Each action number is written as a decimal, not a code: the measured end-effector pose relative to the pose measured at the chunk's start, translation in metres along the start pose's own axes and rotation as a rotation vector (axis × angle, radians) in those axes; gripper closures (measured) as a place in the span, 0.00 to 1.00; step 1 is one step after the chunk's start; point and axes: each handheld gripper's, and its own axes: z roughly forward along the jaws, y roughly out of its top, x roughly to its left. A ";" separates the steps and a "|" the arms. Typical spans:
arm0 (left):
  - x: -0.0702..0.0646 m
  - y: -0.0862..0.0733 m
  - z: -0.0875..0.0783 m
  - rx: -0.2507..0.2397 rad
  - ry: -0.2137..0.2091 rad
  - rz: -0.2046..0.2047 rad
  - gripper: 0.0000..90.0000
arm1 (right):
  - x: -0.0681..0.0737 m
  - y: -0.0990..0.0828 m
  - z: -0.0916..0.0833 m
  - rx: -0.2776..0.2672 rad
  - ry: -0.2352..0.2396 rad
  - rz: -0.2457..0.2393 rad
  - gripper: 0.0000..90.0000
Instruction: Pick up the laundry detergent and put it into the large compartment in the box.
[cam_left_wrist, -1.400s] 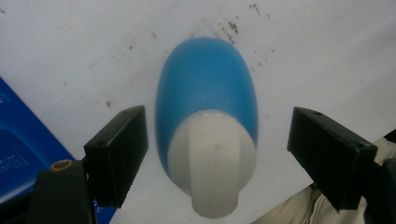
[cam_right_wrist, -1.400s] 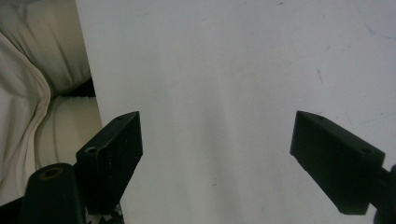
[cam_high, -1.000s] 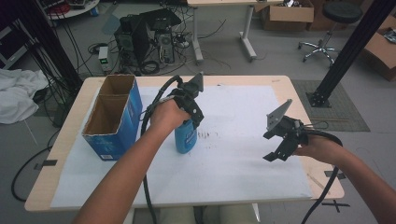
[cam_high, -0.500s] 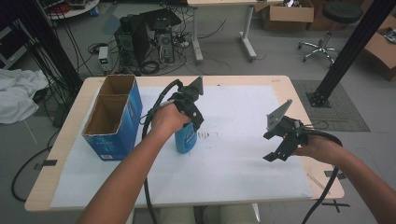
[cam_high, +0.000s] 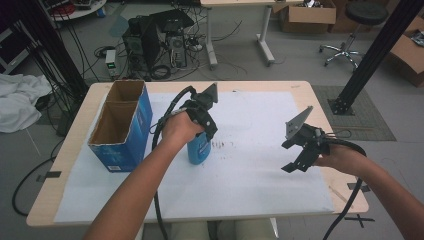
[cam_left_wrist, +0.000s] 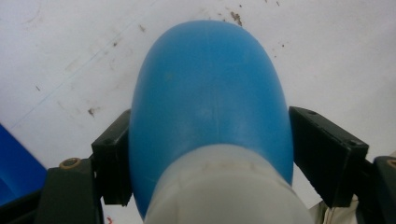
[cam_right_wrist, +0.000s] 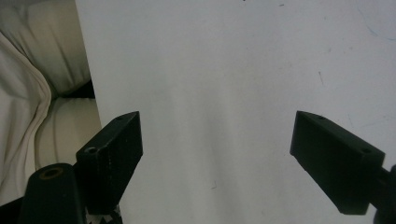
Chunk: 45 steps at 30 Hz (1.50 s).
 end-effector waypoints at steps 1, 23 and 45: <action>0.000 0.000 0.000 -0.001 -0.001 0.000 0.28 | 0.000 0.000 0.000 0.000 0.000 0.001 0.19; 0.001 -0.001 -0.002 -0.017 0.017 0.007 0.36 | 0.000 0.002 0.002 0.004 0.005 -0.001 0.19; 0.001 -0.003 -0.003 -0.030 0.043 0.024 0.41 | 0.001 0.004 0.003 0.005 0.007 -0.006 0.19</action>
